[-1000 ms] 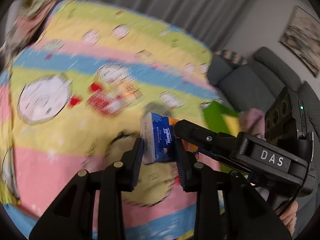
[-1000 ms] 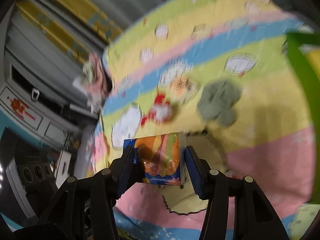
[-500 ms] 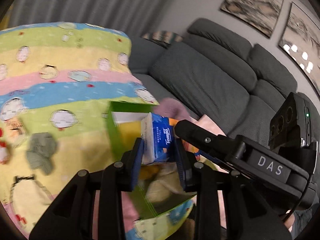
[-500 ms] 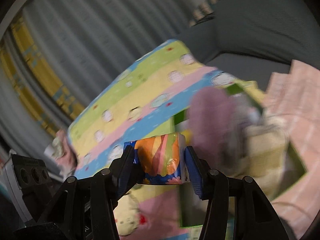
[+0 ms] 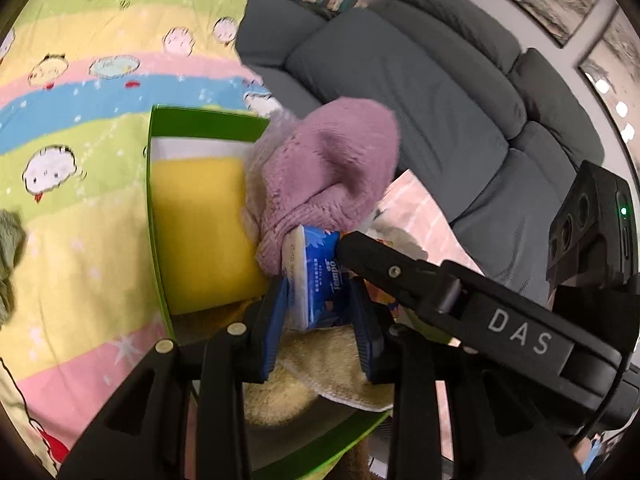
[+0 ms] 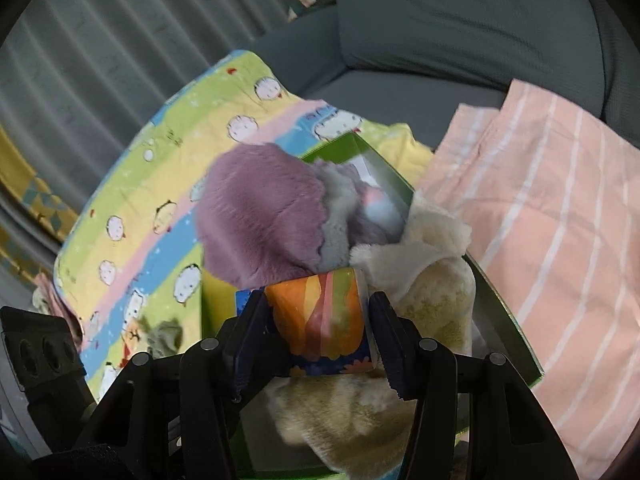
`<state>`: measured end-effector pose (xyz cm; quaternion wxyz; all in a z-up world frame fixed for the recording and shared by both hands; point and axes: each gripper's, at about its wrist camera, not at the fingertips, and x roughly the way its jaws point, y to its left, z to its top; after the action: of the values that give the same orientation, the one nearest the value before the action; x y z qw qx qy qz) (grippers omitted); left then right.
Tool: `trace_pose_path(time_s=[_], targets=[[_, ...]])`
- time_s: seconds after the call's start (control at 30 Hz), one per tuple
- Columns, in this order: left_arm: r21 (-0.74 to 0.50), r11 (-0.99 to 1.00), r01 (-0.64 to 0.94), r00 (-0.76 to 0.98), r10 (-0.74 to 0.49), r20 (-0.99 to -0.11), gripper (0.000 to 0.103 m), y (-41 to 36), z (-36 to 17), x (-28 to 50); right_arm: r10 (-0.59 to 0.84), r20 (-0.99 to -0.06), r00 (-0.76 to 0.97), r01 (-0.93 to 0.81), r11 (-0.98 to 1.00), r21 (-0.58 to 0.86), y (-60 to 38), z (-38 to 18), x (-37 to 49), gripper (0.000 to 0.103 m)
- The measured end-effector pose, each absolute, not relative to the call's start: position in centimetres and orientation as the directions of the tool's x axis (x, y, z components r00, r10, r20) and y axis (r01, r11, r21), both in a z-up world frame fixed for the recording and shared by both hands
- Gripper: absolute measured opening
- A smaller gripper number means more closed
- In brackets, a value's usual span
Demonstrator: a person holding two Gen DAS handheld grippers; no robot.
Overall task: Organize soft objects
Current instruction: 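Lower the tissue pack into the box and open the right gripper, then return the right gripper to the sheet and grasp the red-white sock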
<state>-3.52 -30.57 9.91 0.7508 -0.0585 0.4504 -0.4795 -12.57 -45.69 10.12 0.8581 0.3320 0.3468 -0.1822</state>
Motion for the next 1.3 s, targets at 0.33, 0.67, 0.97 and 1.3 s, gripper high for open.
trace_pose_path(time_s=[0.33,0.67,0.97,1.3], targets=[[-0.480,0.604,0.636,0.158,-0.711,-0.685,0.029,-31.4,8.6,-2.8,-0.033,-0.739,0.673,0.552,0.687,0.473,-46.0,8.7,-11.9,0.055],[-0.462,0.594,0.658,0.226,-0.742,-0.631,0.076,-27.5,11.2,-5.0,-0.088,-0.684,0.724,0.508,0.739,0.443,-43.1,12.2,-13.2,0.086],[-0.387,0.708,0.590,0.425,-0.681,-0.597,0.082,-18.3,13.9,-6.3,-0.101,-0.609,0.786,0.416,0.816,0.401,-38.1,15.2,-12.9,0.095],[-0.313,0.903,0.294,0.606,-0.429,-0.669,0.090,-4.1,10.4,-4.6,-0.005,-0.563,0.826,0.240,0.907,0.345,-30.1,15.7,-10.0,0.097]])
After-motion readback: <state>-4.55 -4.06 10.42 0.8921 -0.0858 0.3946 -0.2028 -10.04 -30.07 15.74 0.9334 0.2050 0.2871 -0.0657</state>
